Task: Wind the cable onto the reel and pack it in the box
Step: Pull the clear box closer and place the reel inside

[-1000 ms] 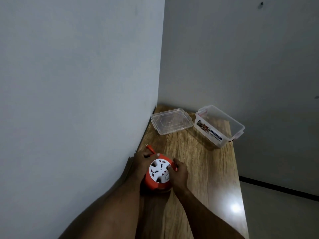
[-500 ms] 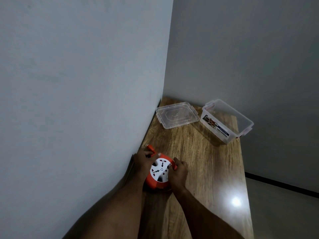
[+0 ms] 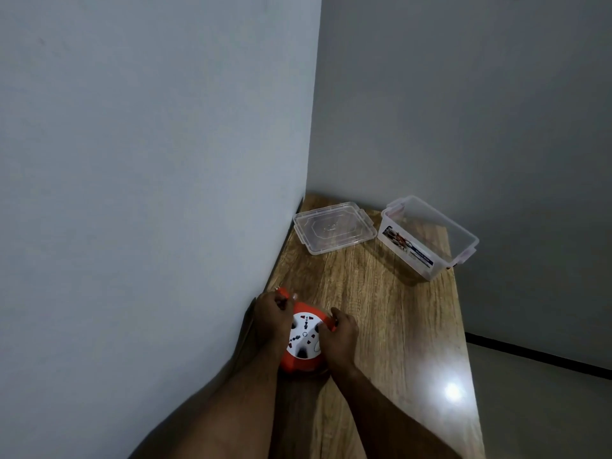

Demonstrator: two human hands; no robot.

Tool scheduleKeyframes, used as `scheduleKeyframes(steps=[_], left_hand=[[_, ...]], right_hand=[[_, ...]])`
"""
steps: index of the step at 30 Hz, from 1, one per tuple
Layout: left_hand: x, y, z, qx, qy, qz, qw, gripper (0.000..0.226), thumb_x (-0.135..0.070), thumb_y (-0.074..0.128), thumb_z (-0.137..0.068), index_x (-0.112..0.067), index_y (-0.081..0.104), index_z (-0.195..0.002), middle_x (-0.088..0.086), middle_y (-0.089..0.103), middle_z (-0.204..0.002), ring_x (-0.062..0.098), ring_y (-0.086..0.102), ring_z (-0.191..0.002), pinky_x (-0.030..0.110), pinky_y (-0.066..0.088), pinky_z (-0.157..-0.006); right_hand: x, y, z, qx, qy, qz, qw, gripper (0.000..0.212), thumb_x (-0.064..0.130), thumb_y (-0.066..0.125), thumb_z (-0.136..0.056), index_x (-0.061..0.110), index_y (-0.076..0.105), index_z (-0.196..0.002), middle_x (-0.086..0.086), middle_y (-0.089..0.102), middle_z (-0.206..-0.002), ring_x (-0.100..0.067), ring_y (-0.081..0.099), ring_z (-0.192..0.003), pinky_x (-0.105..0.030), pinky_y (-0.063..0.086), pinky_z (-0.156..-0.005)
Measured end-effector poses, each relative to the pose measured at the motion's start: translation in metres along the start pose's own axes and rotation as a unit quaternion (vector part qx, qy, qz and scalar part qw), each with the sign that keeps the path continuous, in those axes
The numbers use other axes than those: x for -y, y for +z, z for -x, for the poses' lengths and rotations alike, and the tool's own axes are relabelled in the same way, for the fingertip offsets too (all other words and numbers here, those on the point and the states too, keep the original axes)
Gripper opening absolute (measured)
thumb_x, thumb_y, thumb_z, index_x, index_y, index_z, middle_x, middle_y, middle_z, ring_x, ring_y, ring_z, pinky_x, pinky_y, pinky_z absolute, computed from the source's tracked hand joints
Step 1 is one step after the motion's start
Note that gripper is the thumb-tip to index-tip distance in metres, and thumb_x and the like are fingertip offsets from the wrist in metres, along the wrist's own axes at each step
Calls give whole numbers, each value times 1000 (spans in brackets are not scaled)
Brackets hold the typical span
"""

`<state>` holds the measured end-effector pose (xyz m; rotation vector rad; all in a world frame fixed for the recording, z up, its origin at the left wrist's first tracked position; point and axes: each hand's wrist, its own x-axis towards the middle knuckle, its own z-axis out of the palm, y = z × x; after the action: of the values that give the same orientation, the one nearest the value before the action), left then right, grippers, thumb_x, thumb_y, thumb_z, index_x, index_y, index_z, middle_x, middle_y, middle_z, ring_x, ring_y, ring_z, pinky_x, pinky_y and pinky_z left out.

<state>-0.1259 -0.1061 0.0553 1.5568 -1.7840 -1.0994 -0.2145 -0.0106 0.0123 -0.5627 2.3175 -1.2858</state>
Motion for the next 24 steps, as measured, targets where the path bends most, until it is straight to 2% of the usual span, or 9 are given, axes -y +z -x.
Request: scheduleKeyframes(steps=[3, 7, 10, 14, 17, 19, 21, 22, 24], left_hand=[[-7, 7, -13, -15, 12, -3, 1000, 27, -29, 74, -95, -4, 73, -103, 9, 70, -101, 24, 66, -97, 29, 49, -78], [-28, 19, -32, -7, 40, 31, 999, 33, -27, 73, -95, -6, 67, -119, 11, 72, -109, 28, 69, -103, 29, 50, -78], [-54, 34, -45, 25, 52, 46, 997, 41, -33, 70, -97, -7, 62, -128, 11, 70, -122, 30, 66, -114, 34, 50, -91], [-93, 58, -59, 79, 92, 90, 988, 47, -27, 70, -98, -6, 56, -138, 10, 64, -135, 26, 61, -124, 26, 45, -94], [-129, 84, -69, 95, 118, 103, 983, 47, -22, 69, -98, -4, 54, -139, 10, 61, -133, 19, 57, -119, 24, 43, -96], [-151, 99, -75, 102, 127, 92, 982, 46, -21, 67, -100, 0, 54, -139, 11, 60, -133, 19, 55, -122, 26, 42, -101], [-169, 113, -81, 117, 143, 117, 976, 48, -23, 72, -97, -2, 56, -138, 9, 63, -132, 19, 58, -120, 30, 46, -105], [-177, 120, -83, 129, 148, 127, 972, 49, -23, 73, -95, -3, 57, -137, 10, 65, -132, 22, 61, -120, 35, 49, -106], [-192, 132, -90, 148, 156, 129, 968, 51, -25, 75, -94, -3, 57, -136, 14, 66, -132, 29, 62, -123, 39, 51, -105]], right_hand=[[4, -7, -6, -16, 3, -32, 999, 53, 12, 66, -93, 6, 52, -144, -12, 53, -139, -26, 54, -129, -45, 50, -106], [14, -26, -24, -44, 5, -46, 998, 54, 14, 65, -95, 10, 48, -146, -10, 51, -144, -24, 49, -134, -36, 46, -105], [20, -47, -44, -58, -12, -43, 997, 56, 16, 65, -95, 12, 46, -147, -8, 48, -148, -24, 42, -140, -41, 41, -112], [38, -81, -74, -99, -37, -63, 992, 54, 14, 66, -94, 12, 48, -145, -10, 50, -147, -25, 45, -138, -47, 42, -113], [50, -113, -98, -127, -64, -92, 986, 40, 10, 66, -92, 10, 59, -131, -10, 61, -132, -27, 54, -128, -52, 46, -108], [53, -134, -113, -154, -75, -93, 981, 33, 9, 67, -90, 10, 64, -123, -9, 65, -123, -25, 59, -119, -43, 52, -101], [55, -156, -127, -199, -65, -66, 976, 40, 6, 67, -88, 8, 63, -128, -11, 64, -127, -22, 56, -119, -24, 47, -95], [56, -167, -133, -217, -60, -52, 973, 43, 5, 68, -88, 5, 60, -131, -12, 62, -130, -24, 55, -121, -22, 43, -95], [55, -184, -147, -235, -53, -41, 970, 46, 7, 68, -90, 3, 57, -135, -15, 57, -136, -31, 51, -128, -31, 44, -100]])
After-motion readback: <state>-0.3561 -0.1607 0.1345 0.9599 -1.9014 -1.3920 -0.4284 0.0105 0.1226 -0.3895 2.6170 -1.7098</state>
